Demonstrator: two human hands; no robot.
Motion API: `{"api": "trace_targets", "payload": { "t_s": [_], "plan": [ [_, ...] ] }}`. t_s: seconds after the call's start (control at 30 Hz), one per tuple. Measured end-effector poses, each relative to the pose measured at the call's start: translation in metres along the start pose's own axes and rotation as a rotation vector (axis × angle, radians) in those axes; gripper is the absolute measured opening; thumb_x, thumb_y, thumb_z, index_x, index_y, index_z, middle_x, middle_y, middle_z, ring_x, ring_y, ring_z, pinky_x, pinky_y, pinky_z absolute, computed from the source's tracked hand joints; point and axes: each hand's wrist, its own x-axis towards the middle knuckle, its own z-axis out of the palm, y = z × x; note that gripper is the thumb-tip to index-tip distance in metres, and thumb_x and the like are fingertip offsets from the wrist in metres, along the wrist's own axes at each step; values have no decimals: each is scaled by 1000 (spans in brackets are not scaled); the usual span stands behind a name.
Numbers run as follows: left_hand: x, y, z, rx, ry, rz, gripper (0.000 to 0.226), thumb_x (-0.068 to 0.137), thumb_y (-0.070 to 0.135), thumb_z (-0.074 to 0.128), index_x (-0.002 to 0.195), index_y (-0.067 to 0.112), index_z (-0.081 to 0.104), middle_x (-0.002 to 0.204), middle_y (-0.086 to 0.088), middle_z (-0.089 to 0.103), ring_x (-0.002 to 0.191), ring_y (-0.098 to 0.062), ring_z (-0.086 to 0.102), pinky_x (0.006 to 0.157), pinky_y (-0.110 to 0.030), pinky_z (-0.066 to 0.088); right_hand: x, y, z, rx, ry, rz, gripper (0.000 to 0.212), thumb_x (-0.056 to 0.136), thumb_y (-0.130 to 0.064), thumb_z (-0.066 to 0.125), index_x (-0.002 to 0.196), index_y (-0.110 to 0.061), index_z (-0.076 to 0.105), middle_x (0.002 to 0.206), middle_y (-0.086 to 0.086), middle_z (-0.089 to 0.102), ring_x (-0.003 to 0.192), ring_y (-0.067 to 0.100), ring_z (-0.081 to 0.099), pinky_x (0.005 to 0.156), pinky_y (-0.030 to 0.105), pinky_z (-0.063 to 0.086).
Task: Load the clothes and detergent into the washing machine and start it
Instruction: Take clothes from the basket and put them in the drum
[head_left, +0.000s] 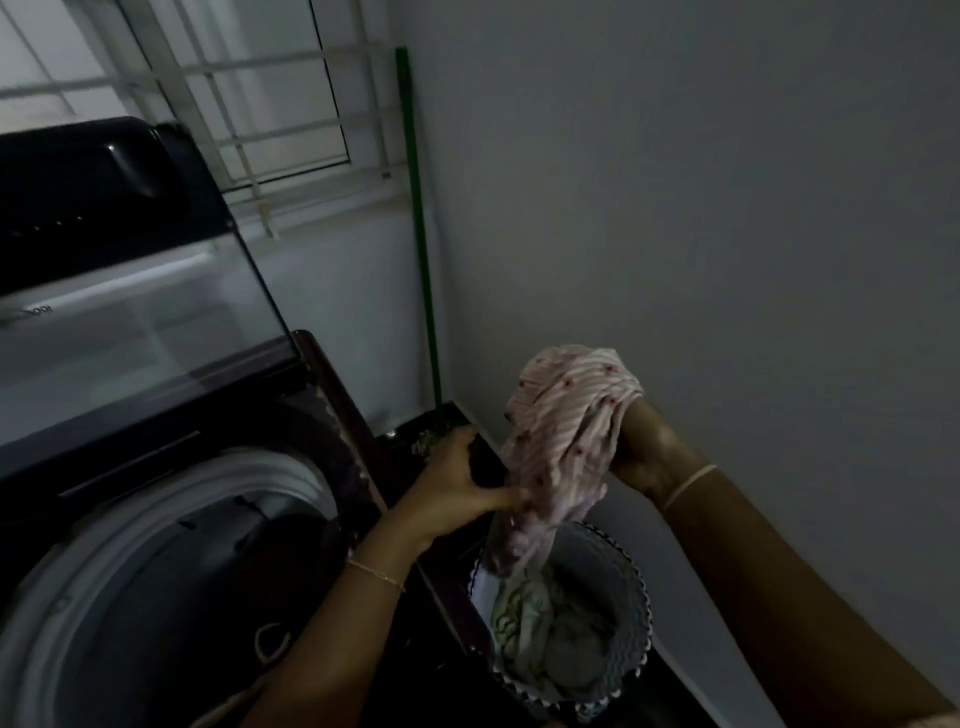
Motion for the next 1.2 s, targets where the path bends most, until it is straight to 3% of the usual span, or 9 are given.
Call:
{"api": "trace_targets", "payload": {
  "t_s": [0.1, 0.3, 0.43, 0.57, 0.67, 0.8, 0.9, 1.07, 1.2],
  "plan": [
    [13, 9, 14, 101, -52, 246, 107, 61, 31, 89, 142, 29, 21, 145, 15, 28, 135, -3, 31, 109, -19, 28, -10, -8, 21, 41, 29, -26, 45, 100, -41, 40, 106, -4, 64, 101, 13, 70, 90, 24, 65, 74, 35, 52],
    [42, 21, 17, -159, 74, 305, 141, 39, 41, 90, 149, 25, 4, 149, 9, 30, 135, -7, 37, 110, -31, 37, -29, -30, 47, 91, 41, -68, 51, 100, -41, 41, 127, -1, 55, 124, 14, 61, 97, 24, 62, 83, 33, 49],
    [58, 36, 10, -312, 137, 332, 127, 31, 42, 93, 140, 20, 32, 133, 14, 47, 122, -2, 50, 102, -30, 46, -37, -47, 51, 142, -49, -63, 50, 100, -39, 41, 129, -1, 54, 128, 18, 60, 102, 28, 61, 89, 38, 49],
    [62, 58, 7, -444, 192, 303, 104, 39, 32, 93, 132, 17, 48, 133, -3, 56, 120, -16, 55, 102, -38, 47, -37, -62, 52, 126, -102, -152, 52, 103, -29, 22, 146, -1, 30, 151, 23, 32, 110, 38, 55, 102, 48, 38],
    [61, 72, 6, -449, 245, 315, 85, 37, 38, 90, 113, 35, 52, 120, 7, 61, 111, -12, 59, 97, -33, 49, -31, -67, 43, 121, -107, -196, 48, 104, -27, 27, 143, -1, 38, 145, 20, 43, 131, 36, 45, 103, 42, 40],
    [62, 91, 3, -421, 319, 350, 74, 57, 18, 85, 120, 26, 48, 115, 9, 62, 105, -10, 62, 92, -27, 51, -21, -51, 17, -1, -113, -274, 36, 103, -18, 29, 129, -14, 53, 132, 9, 58, 115, 23, 58, 94, 34, 46],
    [64, 113, -3, -397, 348, 378, 70, 59, 22, 81, 121, 23, 48, 109, 11, 63, 101, -7, 63, 88, -25, 53, -19, -24, -1, -64, -123, -178, 24, 93, -21, 39, 105, -28, 59, 108, -5, 63, 101, 13, 54, 94, 36, 31],
    [67, 146, -5, -313, 386, 430, 60, 70, 7, 79, 114, 22, 42, 100, 16, 58, 91, -2, 60, 76, -16, 50, -13, 17, -1, -278, -297, -150, 65, 64, -9, 66, 125, -25, 49, 116, -4, 65, 98, 9, 66, 78, 25, 54],
    [68, 165, -6, -293, 376, 416, 62, 71, 5, 78, 116, 18, 36, 102, 13, 55, 92, -3, 59, 71, -14, 49, 17, 29, 4, -675, -150, -189, 96, 45, -38, 87, 132, -19, 51, 127, 0, 62, 115, 18, 59, 100, 38, 49]
  ]
}}
